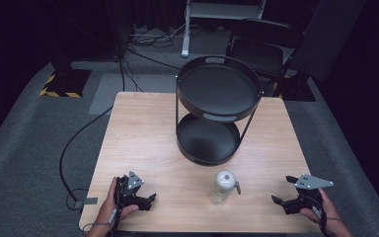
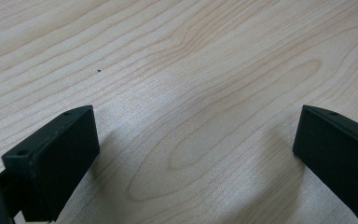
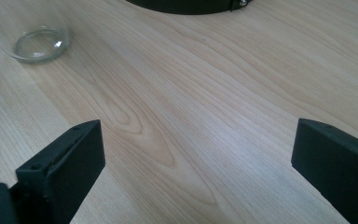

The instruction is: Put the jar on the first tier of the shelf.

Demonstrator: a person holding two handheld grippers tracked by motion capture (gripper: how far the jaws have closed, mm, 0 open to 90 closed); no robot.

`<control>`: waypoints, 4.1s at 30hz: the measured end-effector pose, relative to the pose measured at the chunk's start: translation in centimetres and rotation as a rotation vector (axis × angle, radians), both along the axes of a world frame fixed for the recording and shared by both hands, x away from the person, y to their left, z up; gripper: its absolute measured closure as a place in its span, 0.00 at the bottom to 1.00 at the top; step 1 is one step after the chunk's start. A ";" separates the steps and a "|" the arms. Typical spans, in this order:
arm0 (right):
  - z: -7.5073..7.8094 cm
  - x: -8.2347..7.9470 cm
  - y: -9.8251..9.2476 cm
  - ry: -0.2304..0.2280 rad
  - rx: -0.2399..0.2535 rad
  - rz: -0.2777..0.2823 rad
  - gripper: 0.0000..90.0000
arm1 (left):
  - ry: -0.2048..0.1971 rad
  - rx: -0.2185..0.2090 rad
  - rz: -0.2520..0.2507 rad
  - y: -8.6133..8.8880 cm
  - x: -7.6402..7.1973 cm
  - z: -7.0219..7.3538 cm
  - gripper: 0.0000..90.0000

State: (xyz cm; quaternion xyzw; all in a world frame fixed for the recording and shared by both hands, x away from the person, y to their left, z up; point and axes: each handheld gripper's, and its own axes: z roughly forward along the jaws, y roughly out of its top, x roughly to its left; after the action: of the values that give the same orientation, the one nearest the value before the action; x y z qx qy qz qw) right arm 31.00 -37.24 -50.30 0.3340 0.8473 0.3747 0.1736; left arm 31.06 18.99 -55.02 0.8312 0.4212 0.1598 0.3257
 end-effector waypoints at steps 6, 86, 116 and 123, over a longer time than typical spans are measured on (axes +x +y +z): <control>0.5 0.0 0.8 -0.009 0.000 0.025 0.03 | 0.000 0.000 0.000 0.0 0.0 0.0 0.00; 1.5 1.8 12.9 0.018 0.048 0.324 0.05 | 0.000 0.001 0.000 0.0 0.0 0.0 0.00; 0.6 2.3 15.6 0.053 0.121 0.349 0.11 | 0.000 0.000 -0.001 0.0 0.0 0.0 0.00; 0.4 2.2 15.7 0.053 0.159 0.356 0.19 | 0.000 0.000 -0.001 0.0 0.0 0.0 0.00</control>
State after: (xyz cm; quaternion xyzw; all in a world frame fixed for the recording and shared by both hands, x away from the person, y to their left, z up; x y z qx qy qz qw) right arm 33.23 -21.52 -49.90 0.2010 0.8652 0.4561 0.0553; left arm 31.07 18.98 -55.02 0.8313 0.4211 0.1595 0.3258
